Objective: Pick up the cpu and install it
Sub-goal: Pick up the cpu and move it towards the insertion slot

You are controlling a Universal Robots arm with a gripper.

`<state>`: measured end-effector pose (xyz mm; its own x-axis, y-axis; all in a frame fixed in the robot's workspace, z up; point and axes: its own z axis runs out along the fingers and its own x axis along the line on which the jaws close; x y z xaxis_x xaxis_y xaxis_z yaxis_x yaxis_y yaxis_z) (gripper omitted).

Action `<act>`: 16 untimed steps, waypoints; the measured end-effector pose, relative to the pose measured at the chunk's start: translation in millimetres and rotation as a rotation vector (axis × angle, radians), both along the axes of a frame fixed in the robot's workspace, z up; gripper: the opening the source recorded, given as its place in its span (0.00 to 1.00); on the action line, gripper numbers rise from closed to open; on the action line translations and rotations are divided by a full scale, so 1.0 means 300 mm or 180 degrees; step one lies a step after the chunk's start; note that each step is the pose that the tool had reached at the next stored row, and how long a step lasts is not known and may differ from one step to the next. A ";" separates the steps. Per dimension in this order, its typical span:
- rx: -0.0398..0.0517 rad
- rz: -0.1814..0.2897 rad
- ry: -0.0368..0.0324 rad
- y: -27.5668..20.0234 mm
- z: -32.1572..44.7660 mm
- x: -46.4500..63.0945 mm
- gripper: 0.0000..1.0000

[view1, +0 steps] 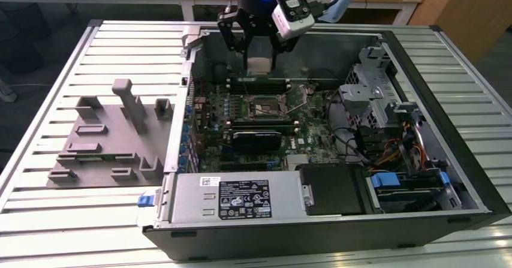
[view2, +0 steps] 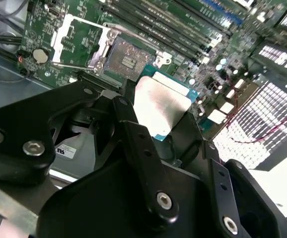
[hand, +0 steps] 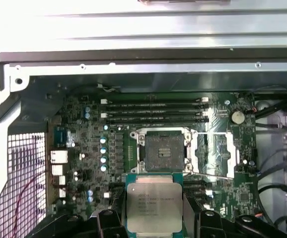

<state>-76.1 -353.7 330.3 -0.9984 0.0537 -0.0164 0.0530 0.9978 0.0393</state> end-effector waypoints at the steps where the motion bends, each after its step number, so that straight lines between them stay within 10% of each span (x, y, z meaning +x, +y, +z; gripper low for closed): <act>1: 0.0000 0.0000 0.0000 0.007 -0.004 0.000 0.54; 16: -0.0008 0.0000 0.0000 0.053 -0.085 0.022 0.54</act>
<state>-69.6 -337.7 304.8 -0.9984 0.0536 -0.0164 0.0529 0.9979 0.0369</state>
